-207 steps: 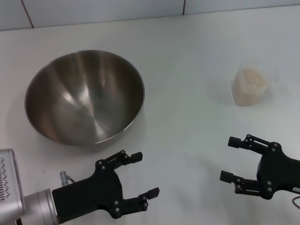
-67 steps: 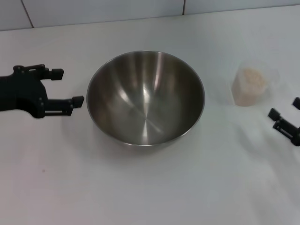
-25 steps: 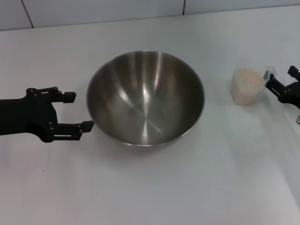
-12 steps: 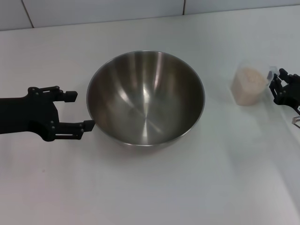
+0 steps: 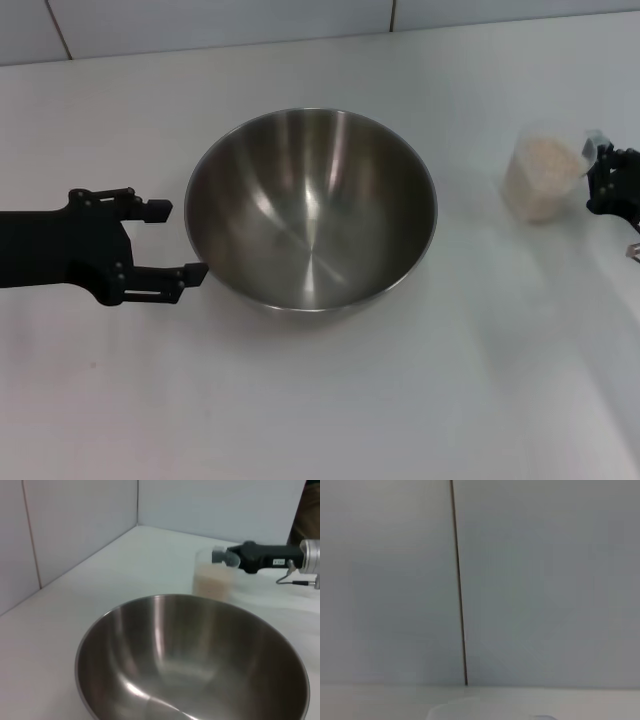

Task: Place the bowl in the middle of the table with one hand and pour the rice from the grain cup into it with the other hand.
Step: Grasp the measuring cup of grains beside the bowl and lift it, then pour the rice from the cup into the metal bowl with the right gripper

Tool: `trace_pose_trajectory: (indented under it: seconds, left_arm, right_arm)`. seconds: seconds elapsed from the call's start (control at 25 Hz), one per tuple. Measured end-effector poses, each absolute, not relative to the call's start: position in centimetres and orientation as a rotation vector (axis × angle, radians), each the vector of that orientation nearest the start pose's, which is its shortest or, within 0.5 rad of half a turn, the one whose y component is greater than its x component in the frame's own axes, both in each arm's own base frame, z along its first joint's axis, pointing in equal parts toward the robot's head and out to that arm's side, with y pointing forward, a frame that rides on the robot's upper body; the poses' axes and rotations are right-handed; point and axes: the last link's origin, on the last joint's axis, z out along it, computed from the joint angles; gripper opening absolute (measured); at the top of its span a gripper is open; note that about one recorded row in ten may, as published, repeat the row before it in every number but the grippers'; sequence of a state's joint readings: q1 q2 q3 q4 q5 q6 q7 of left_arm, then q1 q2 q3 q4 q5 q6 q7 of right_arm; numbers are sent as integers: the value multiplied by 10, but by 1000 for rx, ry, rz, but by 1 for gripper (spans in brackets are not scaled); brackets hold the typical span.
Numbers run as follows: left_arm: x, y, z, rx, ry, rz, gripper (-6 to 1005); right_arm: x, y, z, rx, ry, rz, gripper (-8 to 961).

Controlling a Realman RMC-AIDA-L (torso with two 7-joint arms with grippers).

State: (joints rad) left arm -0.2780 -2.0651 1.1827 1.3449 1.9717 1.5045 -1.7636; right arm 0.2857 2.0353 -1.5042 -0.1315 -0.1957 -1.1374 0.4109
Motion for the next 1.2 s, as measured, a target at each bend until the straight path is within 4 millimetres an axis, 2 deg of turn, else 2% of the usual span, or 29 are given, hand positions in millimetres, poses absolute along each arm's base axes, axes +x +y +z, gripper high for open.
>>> trace_pose_trajectory:
  seconds: [0.2, 0.28, 0.32, 0.36, 0.48, 0.52, 0.56, 0.6, 0.64, 0.68, 0.72, 0.84, 0.88, 0.92, 1.04, 1.08, 1.2]
  left_arm:
    - [-218, 308, 28, -2826, -411, -274, 862]
    - [-215, 309, 27, -2832, -400, -275, 862]
    - [-215, 310, 27, -2833, -397, -275, 862]
    - [-215, 310, 27, -2833, -397, -275, 862]
    - [-211, 312, 26, -2837, -380, -277, 862]
    - [-211, 312, 26, -2837, -380, -277, 862]
    - [-210, 313, 26, -2838, -377, -277, 862]
    - [-210, 313, 26, -2838, -376, -277, 862]
    - [-210, 313, 26, -2838, -376, -277, 862]
    - [-210, 313, 26, -2837, -376, -277, 862]
    - [-210, 313, 26, -2837, -376, -277, 862]
    - [-210, 313, 26, -2837, -376, -278, 862]
    - [-210, 313, 26, -2837, -376, -278, 862]
    - [-210, 313, 26, -2838, -376, -278, 862]
    - [-210, 313, 26, -2840, -375, -277, 862]
    - [-209, 313, 25, -2842, -373, -276, 862]
    - [-209, 313, 25, -2844, -371, -276, 862]
  right_arm:
    - [363, 278, 15, -1659, 517, 734, 16]
    - [344, 280, 22, -1627, 381, 797, 18]
    - [323, 288, 26, -1617, 242, 826, 19]
    - [323, 288, 26, -1617, 242, 826, 20]
    - [293, 302, 22, -1647, 48, 817, 24]
    - [276, 310, 12, -1684, -84, 777, 25]
    - [267, 313, 5, -1703, -157, 747, 26]
    - [254, 315, -9, -1730, -322, 657, 27]
    - [254, 315, -9, -1730, -322, 657, 28]
    - [245, 313, -22, -1737, -483, 561, 30]
    - [245, 313, -22, -1737, -483, 561, 31]
    - [237, 308, -36, -1688, -716, 409, 34]
    - [232, 306, -44, -1618, -865, 296, 35]
    - [232, 306, -44, -1618, -865, 296, 37]
    - [227, 304, -54, -1525, -1057, 142, 40]
    - [225, 303, -60, -1469, -1170, 57, 41]
    - [222, 301, -64, -1419, -1253, 5, 45]
